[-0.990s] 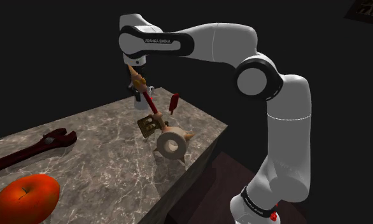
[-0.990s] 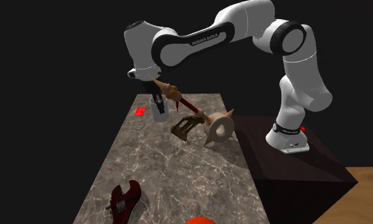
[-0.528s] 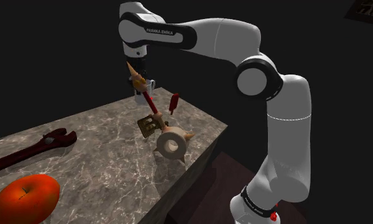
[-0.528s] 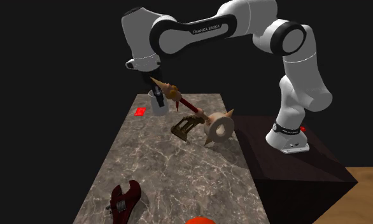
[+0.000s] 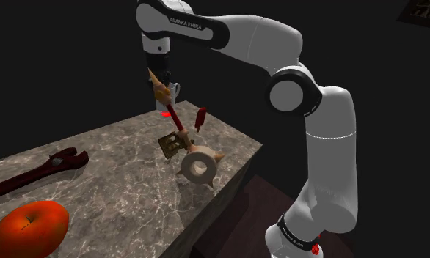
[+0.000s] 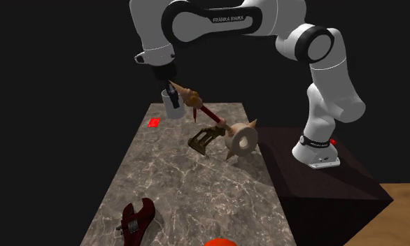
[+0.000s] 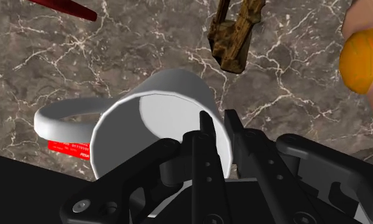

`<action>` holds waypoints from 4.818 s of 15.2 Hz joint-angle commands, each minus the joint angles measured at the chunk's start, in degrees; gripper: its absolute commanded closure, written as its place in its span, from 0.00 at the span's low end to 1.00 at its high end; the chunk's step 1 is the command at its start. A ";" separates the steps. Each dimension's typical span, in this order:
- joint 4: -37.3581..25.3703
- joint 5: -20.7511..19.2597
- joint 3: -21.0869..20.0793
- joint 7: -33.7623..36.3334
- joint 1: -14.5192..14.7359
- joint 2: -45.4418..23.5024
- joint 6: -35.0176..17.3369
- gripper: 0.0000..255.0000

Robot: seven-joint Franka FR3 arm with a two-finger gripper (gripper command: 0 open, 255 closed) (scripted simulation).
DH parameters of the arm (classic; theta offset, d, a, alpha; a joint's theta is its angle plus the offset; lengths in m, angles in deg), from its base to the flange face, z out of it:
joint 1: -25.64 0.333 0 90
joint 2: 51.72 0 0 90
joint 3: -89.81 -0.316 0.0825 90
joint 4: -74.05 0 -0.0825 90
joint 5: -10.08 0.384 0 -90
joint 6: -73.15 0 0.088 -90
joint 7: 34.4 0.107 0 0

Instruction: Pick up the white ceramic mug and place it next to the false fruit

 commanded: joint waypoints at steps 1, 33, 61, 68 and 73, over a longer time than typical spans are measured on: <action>-2.39 -0.03 0.00 -0.09 0.09 -0.44 1.95 1.00; 19.13 3.33 -10.83 30.61 19.40 16.56 -1.90 1.00; 34.03 3.35 -13.20 37.35 23.51 14.83 -18.59 1.00; 37.68 2.97 -13.06 37.42 23.56 13.51 -23.52 1.00; 39.86 2.60 -12.92 37.54 23.64 12.23 -26.93 1.00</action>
